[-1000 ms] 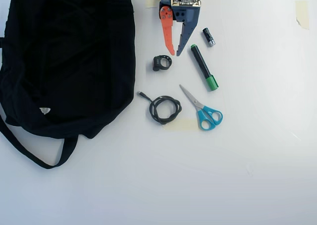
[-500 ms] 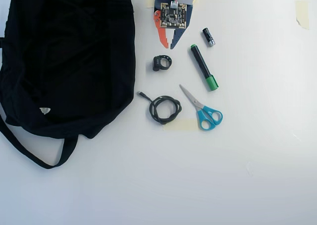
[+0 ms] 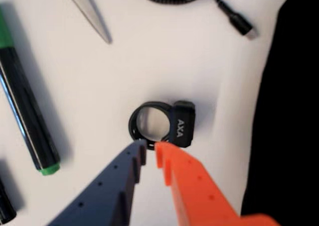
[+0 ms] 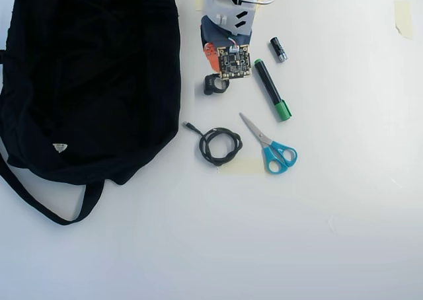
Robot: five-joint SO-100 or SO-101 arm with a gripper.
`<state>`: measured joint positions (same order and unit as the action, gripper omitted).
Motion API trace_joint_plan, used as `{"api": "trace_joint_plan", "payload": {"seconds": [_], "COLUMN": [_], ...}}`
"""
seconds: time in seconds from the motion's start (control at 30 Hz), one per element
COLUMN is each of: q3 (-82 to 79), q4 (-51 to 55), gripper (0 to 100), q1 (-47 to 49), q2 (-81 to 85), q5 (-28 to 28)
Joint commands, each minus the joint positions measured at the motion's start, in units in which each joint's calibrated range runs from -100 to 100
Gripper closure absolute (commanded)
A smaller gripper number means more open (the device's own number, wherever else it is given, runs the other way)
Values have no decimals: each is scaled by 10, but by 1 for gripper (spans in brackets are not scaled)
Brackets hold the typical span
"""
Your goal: Put the bike light into the black bag
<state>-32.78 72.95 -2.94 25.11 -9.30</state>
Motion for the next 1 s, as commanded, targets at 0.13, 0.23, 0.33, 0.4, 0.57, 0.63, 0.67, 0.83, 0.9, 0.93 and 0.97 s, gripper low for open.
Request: {"api": "trace_joint_plan", "payload": {"seconds": [0.13,0.23,0.33,0.4,0.57,0.63,0.67,0.83,0.9,0.93,0.97], "q3": [27,27,27,27,27,27,27,30,30,30,30], "q4": [3,3,3,1,-2,-1,0,-7,-7,-7,-7], "gripper": [97,92,83,79,73,71,69,65,65,65,65], "q1": [-14,-15,-23,-24,-23,-24,-24,-24,-24,-24,-24], "q2": [-35,-48,-64,-70,-84,-92,-97,-111,-118,-122,-124], "q5": [0,1,2,0,2,3,3,3,3,3,3]}}
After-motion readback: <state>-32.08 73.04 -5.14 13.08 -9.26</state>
